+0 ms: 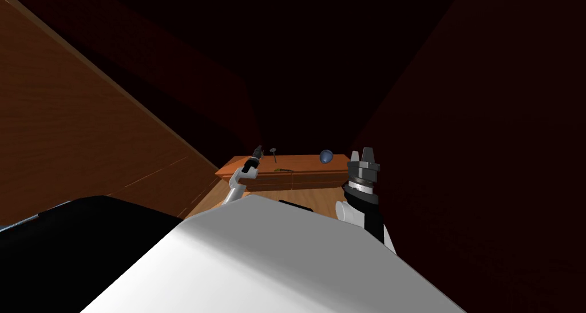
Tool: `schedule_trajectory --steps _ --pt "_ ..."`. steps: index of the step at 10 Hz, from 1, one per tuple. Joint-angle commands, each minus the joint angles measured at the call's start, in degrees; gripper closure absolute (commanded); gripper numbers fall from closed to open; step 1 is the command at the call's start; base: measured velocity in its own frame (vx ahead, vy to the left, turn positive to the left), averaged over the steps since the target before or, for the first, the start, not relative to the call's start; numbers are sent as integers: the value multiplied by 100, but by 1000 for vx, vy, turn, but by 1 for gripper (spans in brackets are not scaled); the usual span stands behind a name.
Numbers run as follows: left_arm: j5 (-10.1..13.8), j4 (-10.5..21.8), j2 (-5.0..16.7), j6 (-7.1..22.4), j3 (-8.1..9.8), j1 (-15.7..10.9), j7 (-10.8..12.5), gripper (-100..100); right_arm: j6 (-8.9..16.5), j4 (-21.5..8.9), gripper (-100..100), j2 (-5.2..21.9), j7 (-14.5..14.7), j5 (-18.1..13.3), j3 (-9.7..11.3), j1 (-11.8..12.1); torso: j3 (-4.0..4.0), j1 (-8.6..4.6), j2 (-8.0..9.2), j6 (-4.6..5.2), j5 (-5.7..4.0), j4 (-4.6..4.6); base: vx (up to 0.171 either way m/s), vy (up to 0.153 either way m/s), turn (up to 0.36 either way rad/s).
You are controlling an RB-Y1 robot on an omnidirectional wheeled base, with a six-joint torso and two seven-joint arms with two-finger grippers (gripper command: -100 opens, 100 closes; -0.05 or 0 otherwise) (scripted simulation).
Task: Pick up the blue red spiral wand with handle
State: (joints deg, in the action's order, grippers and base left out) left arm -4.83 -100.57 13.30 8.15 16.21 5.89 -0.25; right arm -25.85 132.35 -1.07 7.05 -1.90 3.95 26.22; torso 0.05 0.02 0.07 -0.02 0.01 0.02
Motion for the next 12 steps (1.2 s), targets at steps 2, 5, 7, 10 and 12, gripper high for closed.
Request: schedule_trajectory --steps 2,5,7,10,12 --pt "-19 362 34 356 141 -207 15 -100 0 0 0 0 0 0 0 0 1 0 2 2 -1 1 -31 6 -57" --pt "-77 837 26 859 373 -563 36 -100 0 0 0 0 0 0 0 0 0 -2 -1 -1 -1 0 -22 -1 -63" --pt "-101 1156 18 1129 482 -729 53 -100 0 0 0 0 0 0 0 0 -1 -1 -2 -1 -1 0 -18 0 -66" --pt "-123 1588 7 1436 586 -887 76 -100 0 0 0 0 0 0 0 0 -3 -2 -6 1 -1 -1 -8 1 -68" --pt "-141 1886 -7 1694 685 -1037 104 -100 0 0 0 0 0 0 0 0 -6 -1 -10 2 -1 -2 2 1 -86"
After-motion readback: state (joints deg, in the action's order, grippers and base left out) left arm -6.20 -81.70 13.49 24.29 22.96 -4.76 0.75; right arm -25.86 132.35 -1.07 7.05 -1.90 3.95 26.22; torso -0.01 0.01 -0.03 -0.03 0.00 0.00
